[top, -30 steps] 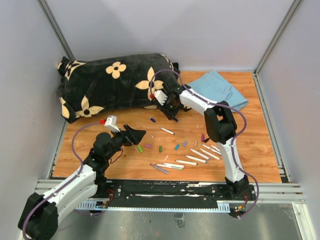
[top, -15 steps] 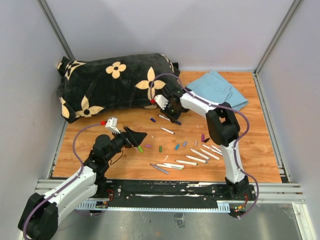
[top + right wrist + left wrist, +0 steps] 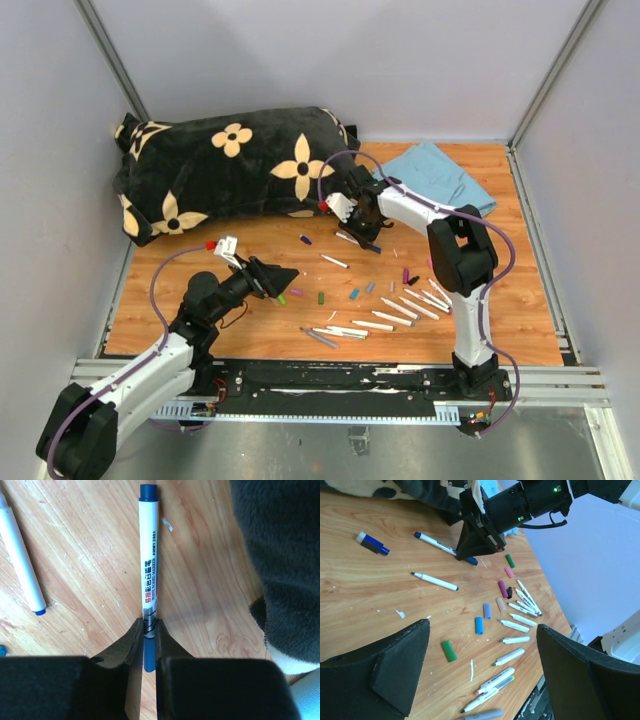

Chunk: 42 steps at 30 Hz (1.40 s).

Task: Open the pen caps
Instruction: Pick up the pen from the center of the board.

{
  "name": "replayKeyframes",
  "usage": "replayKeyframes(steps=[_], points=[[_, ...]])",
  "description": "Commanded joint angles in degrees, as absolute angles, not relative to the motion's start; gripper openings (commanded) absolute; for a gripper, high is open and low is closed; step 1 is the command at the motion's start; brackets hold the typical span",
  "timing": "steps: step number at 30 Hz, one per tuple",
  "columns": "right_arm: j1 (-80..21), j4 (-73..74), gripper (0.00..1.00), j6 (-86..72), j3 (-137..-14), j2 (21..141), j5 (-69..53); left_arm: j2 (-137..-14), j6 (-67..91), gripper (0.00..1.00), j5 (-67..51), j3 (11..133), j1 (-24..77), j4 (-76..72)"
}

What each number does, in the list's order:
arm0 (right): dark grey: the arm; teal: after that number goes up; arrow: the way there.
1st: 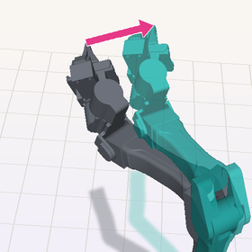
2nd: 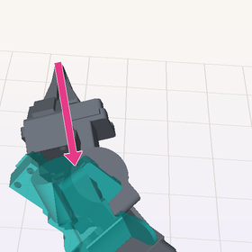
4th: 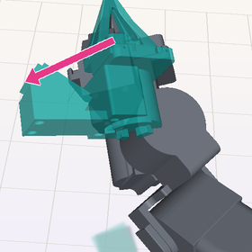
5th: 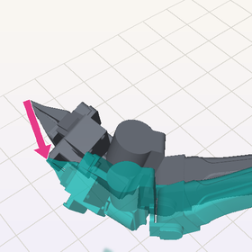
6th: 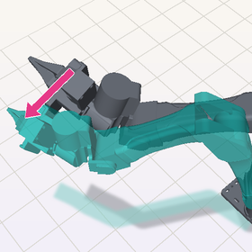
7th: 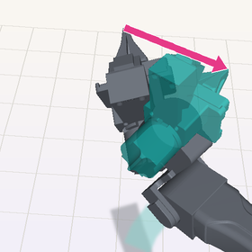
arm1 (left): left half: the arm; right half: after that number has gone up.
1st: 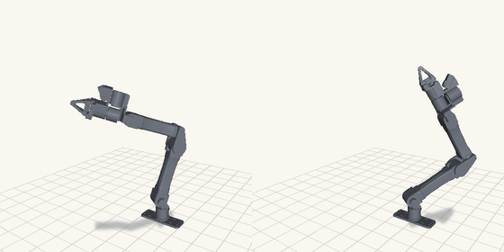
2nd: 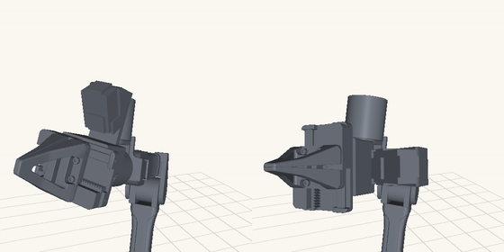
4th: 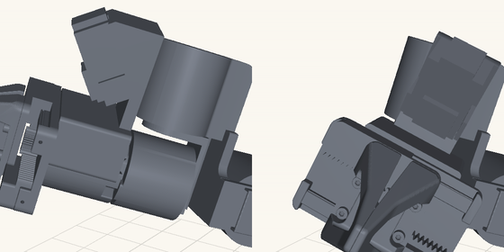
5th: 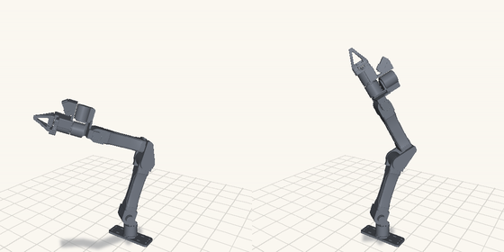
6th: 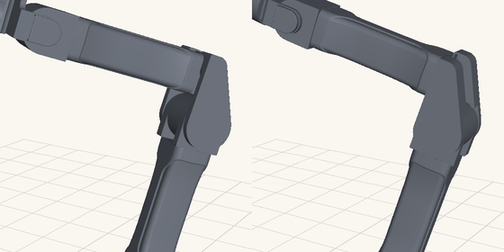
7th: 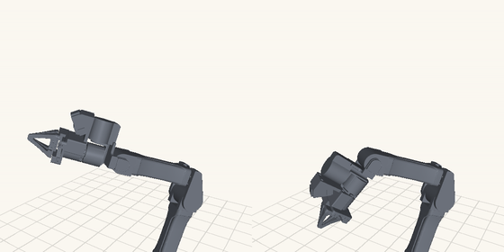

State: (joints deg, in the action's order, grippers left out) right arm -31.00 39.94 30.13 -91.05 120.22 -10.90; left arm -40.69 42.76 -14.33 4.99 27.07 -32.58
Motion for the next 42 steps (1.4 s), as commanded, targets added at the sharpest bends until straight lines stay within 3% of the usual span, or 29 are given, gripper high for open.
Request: replayKeyframes(steps=[1,9,14,22,27,34,42], points=[[-30.3,41.1,0.01,33.7,-89.9,118.1,-9.7,-40.9,43.3,0.91,-16.1,4.3,26.7,-35.8],[-30.3,44.3,0.06,34.5,-92.4,121.2,-9.3,-41.1,43.7,0.91,-16.4,4.0,26.7,-36.3],[-30.5,45.5,0.16,34.7,-94.3,122.8,-9.5,-41.1,43.9,0.91,-16.4,3.8,26.7,-36.5],[-31.5,47.1,0.23,34.8,-96.8,125.6,-8.0,-41.7,43.9,0.91,-16.7,3.7,26.7,-37.2],[-31.7,47.3,0.19,35.0,-96.6,126.2,-6.8,-41.7,44.1,0.91,-16.6,3.6,26.7,-37.3],[-31.7,45.9,0.02,34.6,-95.8,124.1,-7.4,-42.0,44.4,0.91,-17.5,3.6,26.7,-38.0],[-31.1,41.7,0.01,34.1,-92.7,117.6,-12.2,-42.3,44.4,0.91,-19.0,3.6,26.7,-39.5]])
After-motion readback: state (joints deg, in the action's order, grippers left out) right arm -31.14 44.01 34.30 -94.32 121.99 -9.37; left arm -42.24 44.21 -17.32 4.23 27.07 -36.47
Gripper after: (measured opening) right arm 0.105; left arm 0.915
